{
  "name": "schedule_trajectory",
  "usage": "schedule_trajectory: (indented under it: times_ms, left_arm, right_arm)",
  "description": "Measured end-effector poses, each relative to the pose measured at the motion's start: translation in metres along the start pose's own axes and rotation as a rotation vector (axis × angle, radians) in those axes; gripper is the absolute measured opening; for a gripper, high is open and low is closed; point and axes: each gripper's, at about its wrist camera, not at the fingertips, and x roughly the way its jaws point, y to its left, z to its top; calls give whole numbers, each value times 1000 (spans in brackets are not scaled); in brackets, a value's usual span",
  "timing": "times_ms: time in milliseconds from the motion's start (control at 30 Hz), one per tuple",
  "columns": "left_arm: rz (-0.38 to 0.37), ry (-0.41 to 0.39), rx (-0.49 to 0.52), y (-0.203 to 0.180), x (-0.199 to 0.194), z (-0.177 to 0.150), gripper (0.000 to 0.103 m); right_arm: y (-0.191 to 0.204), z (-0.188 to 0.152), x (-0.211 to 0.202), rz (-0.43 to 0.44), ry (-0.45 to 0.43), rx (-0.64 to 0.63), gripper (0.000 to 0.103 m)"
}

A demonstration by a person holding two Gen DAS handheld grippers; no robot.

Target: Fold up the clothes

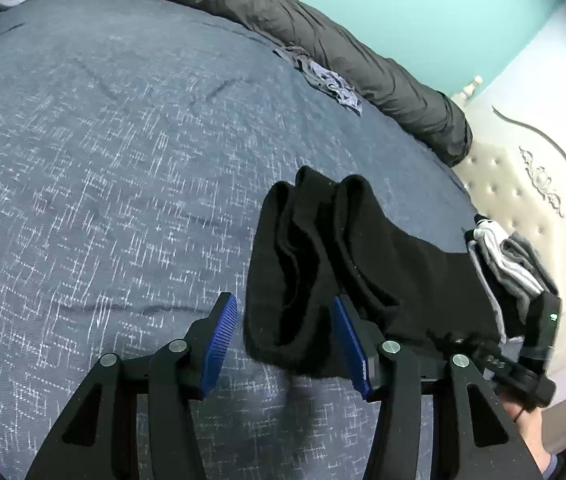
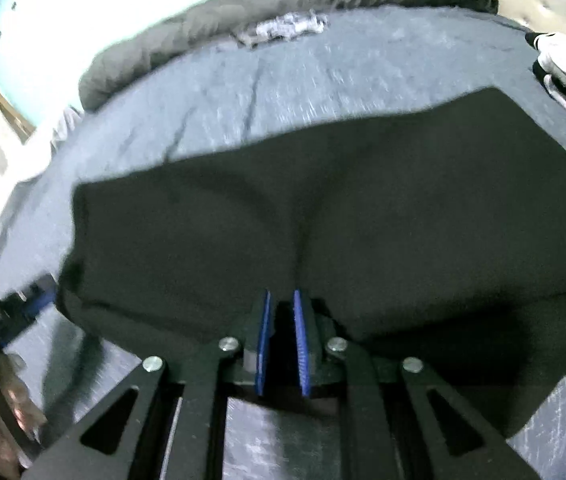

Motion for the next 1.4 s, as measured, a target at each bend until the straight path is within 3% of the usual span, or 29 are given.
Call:
schedule_trajectory:
  times_ms: [67,300,633,833,1000,1167,1267,1400]
  left_arm:
    - [1,-2,5,-1,-3,-1,55]
    - [6,-11,12,-2,-12,-1,58]
    - [41,-26,-41,21,-26,2,58]
    - [51,-35,-52,29,-33,1,58]
    - [33,-19,-58,26,-30,-2,59]
    - [-22,7,-67,13,-26,-8,60]
    - [-50,24,-74,5,-23,-12,67]
    - [-60,50,-116,1,-12,-18,68]
  right_arm:
    - [-3,-8,19,-16,67,-3,11]
    - [4,-10,-7,39,-40,46,11]
    - [97,-2,10,245,-27,-44,11]
    - [128,-2,33,220,29,-72,11]
    - [118,-6,32,241,44,-78,11]
    - [81,3,-2,260,-38,4,11]
    - [51,3,-26,236,-82,20,11]
    - [6,-4,-52,182,-110,66,11]
